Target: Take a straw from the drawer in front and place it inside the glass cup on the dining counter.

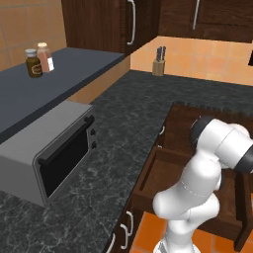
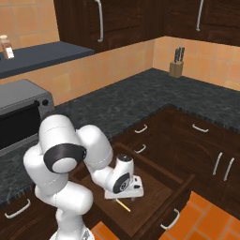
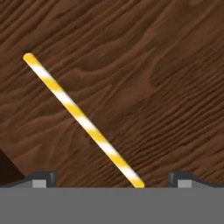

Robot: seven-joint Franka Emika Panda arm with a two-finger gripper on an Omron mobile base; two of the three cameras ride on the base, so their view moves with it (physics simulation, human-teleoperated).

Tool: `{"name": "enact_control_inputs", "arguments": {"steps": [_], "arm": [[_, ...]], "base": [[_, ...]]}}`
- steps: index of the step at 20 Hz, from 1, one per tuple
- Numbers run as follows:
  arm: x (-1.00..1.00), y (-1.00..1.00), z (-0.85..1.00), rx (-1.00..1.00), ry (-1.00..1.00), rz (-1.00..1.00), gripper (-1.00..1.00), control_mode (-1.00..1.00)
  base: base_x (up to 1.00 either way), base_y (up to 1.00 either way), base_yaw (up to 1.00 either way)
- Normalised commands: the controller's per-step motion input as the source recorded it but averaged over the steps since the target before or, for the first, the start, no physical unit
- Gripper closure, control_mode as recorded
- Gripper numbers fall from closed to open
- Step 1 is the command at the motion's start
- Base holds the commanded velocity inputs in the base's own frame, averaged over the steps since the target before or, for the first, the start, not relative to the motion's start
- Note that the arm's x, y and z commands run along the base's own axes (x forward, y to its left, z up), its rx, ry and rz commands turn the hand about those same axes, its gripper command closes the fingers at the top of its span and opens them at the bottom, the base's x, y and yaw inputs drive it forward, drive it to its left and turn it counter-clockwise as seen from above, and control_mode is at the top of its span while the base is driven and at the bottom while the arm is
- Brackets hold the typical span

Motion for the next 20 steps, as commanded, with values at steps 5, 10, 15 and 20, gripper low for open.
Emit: {"name": "enact_control_inputs", "arguments": {"steps": [5,10,15,20], "arm": [[0.12,0.02,-0.14,0.00,-0.01,0.15,-1.00,-1.00],[0.11,0.07,-0.10,0.00,-0.06,0.05,-1.00,-1.00],[0.22,0.06,-0.12,0.00,-0.04,0.00,-1.00,-1.00],[0.21,0.00,-0.18,0.00,0.00,0.02,-1.00,-1.00]], "base": [[0.00,0.00,0.00],[0.00,0.00,0.00],[0.00,0.00,0.00],[0.00,0.00,0.00]]}}
